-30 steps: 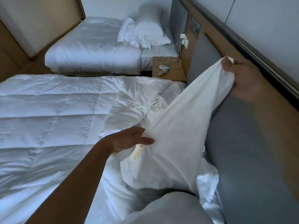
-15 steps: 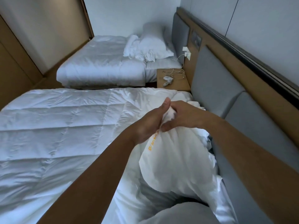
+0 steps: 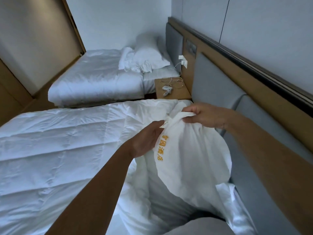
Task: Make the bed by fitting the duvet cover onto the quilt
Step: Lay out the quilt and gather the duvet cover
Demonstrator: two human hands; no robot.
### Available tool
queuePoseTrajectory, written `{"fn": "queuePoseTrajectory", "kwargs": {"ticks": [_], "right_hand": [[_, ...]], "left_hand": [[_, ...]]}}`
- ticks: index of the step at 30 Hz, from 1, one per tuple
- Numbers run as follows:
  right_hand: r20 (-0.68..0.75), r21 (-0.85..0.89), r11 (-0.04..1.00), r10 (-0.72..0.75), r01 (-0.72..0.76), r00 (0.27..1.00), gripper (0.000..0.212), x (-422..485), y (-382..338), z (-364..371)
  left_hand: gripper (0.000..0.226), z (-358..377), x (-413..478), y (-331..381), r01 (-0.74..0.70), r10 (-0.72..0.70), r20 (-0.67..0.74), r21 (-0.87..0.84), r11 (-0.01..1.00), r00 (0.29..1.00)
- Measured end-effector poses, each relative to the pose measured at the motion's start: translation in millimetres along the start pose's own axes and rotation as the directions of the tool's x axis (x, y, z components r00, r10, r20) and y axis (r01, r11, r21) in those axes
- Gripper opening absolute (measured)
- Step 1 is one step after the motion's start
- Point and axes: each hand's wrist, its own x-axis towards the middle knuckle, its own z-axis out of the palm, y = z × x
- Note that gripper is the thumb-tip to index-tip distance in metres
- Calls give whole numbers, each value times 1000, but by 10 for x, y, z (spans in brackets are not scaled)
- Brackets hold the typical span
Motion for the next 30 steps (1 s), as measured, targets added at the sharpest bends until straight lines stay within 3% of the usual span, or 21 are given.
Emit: {"fn": "queuePoseTrajectory", "kwargs": {"ticks": [2,5,6,7,8,9,11,12,14,16,18,20,24,27,30], "right_hand": [[-62,175,983,56,-44,997,14,-39,26,49],[-124,489,868,170,-88,978,12,-100,35,211],[-105,570,812,227,-128,968,15,-135,25,272],[-65,583,789,281,-192,958,31,-173,23,335],[-15,476,831,335,-288,942,50,-218,38,393],[47,256,885,390,-388,920,66,-243,60,457],[172,-48,906,423,-421,890,79,-236,66,621],[206,-27,924,378,-381,903,75,-209,94,689],[183,265,920,247,-290,952,44,-169,100,763],[102,558,804,176,-203,979,21,-139,118,748],[28,695,708,150,-127,988,17,-103,148,696],[-36,720,690,138,-70,990,14,-58,159,677],[-131,706,708,142,-9,981,16,31,103,726],[-150,694,720,125,14,981,22,69,80,802],[-161,662,750,133,7,978,18,96,70,852]], "left_hand": [[38,-10,17,-21,-30,29,-11,-102,994,1000],[34,11,72,-38,-25,14,-53,-213,977,998],[28,36,94,-38,-16,-6,-92,-237,971,996],[28,51,130,-53,-21,-15,-140,-248,969,990],[33,71,160,-65,-29,-20,-186,-258,966,982],[37,90,193,-75,-52,-7,-224,-253,966,975],[43,129,255,-96,-81,20,-313,-182,980,950],[50,139,278,-112,-82,26,-348,-147,986,937],[64,120,294,-142,-72,24,-331,-135,988,943],[65,48,262,-165,-58,19,-229,-160,985,973],[56,-31,207,-219,-76,55,-107,-204,976,993],[45,-65,146,-300,-97,108,33,-238,966,994],[55,-71,26,-348,-183,155,258,88,979,954],[53,-79,29,-361,-238,201,171,231,944,965],[33,-132,41,-368,-253,248,51,139,957,967]]}}
